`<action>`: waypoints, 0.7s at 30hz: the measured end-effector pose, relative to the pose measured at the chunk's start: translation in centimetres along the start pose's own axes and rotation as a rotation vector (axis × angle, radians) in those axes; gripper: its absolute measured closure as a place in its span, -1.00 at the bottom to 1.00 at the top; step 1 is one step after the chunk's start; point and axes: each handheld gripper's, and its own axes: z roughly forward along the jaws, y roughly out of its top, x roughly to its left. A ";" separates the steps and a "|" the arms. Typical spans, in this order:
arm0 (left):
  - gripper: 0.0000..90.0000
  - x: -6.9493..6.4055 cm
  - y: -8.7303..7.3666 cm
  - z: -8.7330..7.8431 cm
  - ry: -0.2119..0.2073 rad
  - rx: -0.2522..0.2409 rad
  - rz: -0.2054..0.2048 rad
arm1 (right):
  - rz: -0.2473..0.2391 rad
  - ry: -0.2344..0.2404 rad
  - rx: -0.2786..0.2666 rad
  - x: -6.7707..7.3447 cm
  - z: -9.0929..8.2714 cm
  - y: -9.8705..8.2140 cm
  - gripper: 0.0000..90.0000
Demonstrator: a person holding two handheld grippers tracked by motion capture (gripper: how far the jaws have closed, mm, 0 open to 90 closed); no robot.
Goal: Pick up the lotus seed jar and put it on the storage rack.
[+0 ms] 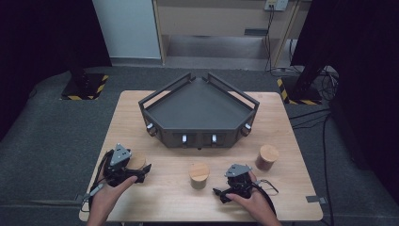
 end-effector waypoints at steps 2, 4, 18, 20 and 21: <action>-0.97 0.1 -0.1 0.0 0.010 0.004 -0.002 | 0.000 0.000 0.000 0.0 0.0 0.0 -0.96; -0.97 0.2 -0.2 0.0 0.015 0.014 -0.006 | 0.000 0.000 0.000 0.0 0.0 0.0 -0.96; -0.97 0.8 -0.9 0.9 0.031 0.056 -0.019 | 0.000 0.000 0.000 0.0 0.0 0.0 -0.96; -0.97 0.9 -0.9 1.1 0.034 0.065 -0.018 | 0.000 0.000 0.000 0.0 0.0 0.0 -0.96; -0.97 0.9 -0.9 1.1 0.034 0.066 -0.018 | 0.000 0.000 0.000 0.0 0.0 0.0 -0.96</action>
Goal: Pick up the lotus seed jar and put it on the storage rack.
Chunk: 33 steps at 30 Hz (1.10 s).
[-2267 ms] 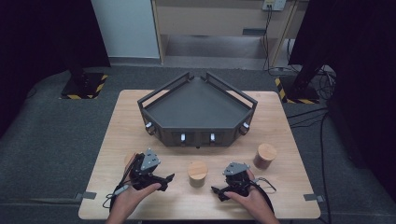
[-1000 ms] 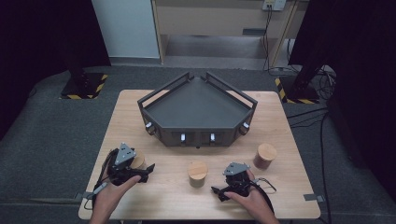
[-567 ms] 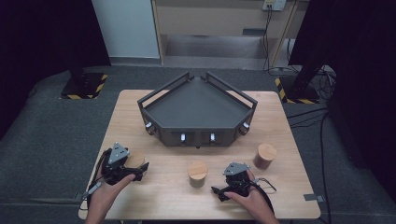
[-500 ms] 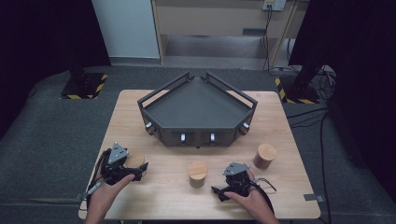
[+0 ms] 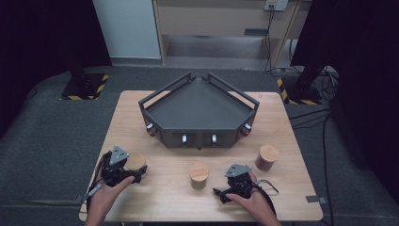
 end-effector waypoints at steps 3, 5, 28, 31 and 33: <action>-0.97 0.1 -0.1 0.2 -0.001 0.007 0.000 | 0.000 0.000 0.000 0.0 0.0 0.0 -0.96; -0.97 0.1 -0.1 0.2 -0.001 0.008 -0.001 | 0.000 0.000 0.000 0.0 0.0 0.0 -0.96; -0.96 0.7 -1.0 1.6 -0.009 0.040 -0.021 | 0.000 0.000 0.000 0.0 0.0 0.0 -0.96; -0.96 0.7 -1.1 1.7 -0.009 0.042 -0.021 | 0.000 0.000 0.000 0.0 0.0 0.0 -0.96; -0.96 0.7 -1.2 1.8 -0.009 0.044 -0.022 | 0.000 0.000 0.000 0.0 0.0 0.0 -0.96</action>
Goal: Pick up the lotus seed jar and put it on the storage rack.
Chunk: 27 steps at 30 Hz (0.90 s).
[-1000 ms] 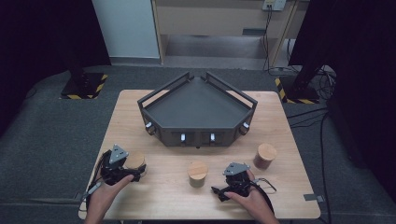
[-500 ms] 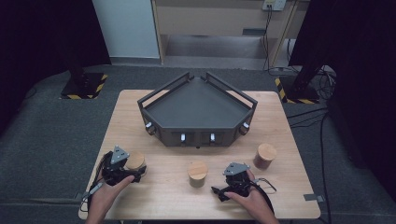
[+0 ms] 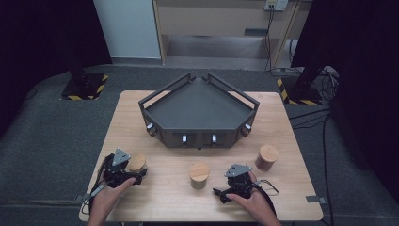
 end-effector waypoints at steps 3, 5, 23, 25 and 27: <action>-0.96 0.0 -0.1 0.1 -0.001 0.003 -0.002 | 0.000 0.000 0.000 0.0 0.0 0.0 -0.96; -0.96 0.1 -0.1 0.2 -0.002 0.007 -0.001 | 0.000 0.000 0.000 0.0 0.0 0.0 -0.96; -0.96 0.2 -0.4 1.1 -0.001 0.039 -0.002 | 0.000 0.000 0.000 0.0 0.0 0.0 -0.96; -0.96 0.2 -0.4 1.1 -0.003 0.039 -0.006 | 0.000 0.000 0.000 0.0 0.0 0.0 -0.96; -0.96 0.2 -0.5 1.2 -0.005 0.040 -0.005 | 0.000 0.000 0.000 0.0 0.0 0.0 -0.96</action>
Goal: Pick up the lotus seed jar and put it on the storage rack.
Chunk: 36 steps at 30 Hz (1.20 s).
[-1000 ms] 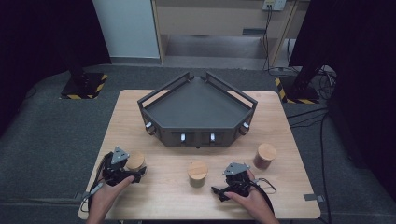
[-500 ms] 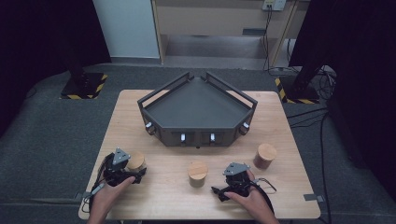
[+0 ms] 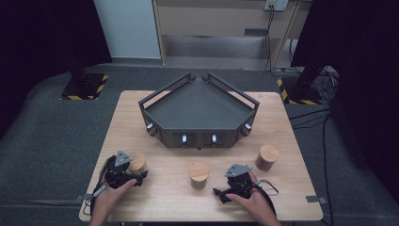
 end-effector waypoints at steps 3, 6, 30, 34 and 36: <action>-0.96 0.0 0.0 0.1 -0.001 0.003 0.000 | 0.000 0.000 0.000 0.0 0.0 0.0 -0.96; -0.96 0.0 0.0 0.1 0.000 0.003 -0.001 | 0.000 0.000 0.000 0.0 0.0 0.0 -0.96; -0.47 0.2 -0.6 0.3 -0.025 -0.021 0.005 | 0.000 0.000 0.000 0.0 0.0 0.0 -0.96; -0.47 0.0 -0.5 0.2 -0.026 -0.021 0.012 | 0.000 0.000 0.000 0.0 0.0 0.0 -0.96; -0.46 -0.2 -0.4 0.0 -0.023 -0.025 0.021 | 0.000 0.000 0.000 0.0 0.0 0.0 -0.96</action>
